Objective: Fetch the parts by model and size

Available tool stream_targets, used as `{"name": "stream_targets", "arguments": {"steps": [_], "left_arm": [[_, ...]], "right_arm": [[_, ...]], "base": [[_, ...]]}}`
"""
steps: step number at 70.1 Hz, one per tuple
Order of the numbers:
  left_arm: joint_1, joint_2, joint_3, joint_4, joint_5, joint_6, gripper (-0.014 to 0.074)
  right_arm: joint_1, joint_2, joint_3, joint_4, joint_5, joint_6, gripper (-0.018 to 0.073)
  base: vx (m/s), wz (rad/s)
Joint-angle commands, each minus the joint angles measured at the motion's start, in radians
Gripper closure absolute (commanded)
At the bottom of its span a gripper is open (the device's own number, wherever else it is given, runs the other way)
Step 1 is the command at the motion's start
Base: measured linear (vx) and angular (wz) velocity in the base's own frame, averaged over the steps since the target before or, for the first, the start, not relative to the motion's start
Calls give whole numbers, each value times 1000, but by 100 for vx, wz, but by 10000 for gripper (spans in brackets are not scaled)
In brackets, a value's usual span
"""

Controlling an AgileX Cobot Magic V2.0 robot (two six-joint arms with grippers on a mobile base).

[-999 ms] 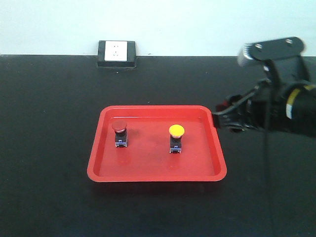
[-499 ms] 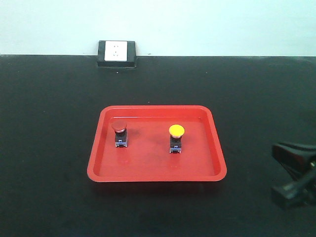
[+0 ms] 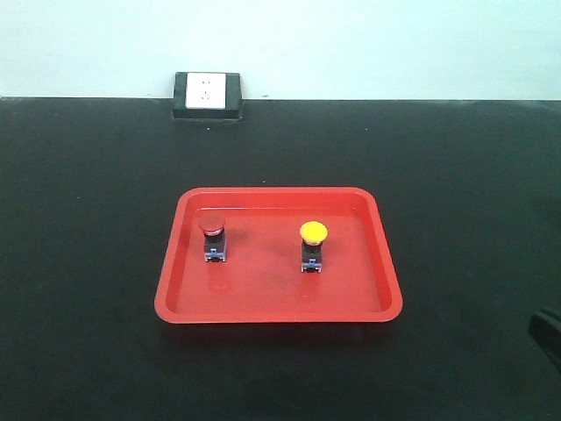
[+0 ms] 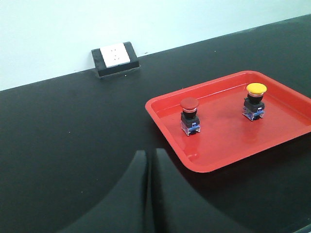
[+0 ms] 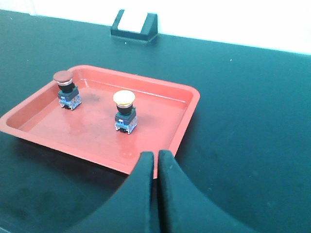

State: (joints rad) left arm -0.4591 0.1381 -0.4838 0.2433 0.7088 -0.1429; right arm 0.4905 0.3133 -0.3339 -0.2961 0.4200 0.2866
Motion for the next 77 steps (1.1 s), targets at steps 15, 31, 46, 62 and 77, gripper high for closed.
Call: {"name": "stream_targets", "arguments": {"steps": [15,31,46,62,77], "left_arm": [[3,12,-26,4,-64,-1,601],[3,12,-26,4,-64,-1,601],[3,12,-26,4,-64,-1,601],[3,12,-26,4,-64,-1,601],[3,12,-26,-4,-93,-6,601]], "right_arm": [[-5,2,-28,-19,-85,-13,566],[-5,2,-28,-19,-85,-13,566],[-5,2,-28,-19,-85,-13,566],[-5,2,-28,-19,-85,-13,566],[-5,2,-28,-19,-85,-13,566]], "base": [[0,0],[0,0],[0,0],[0,0],[0,0]]}}
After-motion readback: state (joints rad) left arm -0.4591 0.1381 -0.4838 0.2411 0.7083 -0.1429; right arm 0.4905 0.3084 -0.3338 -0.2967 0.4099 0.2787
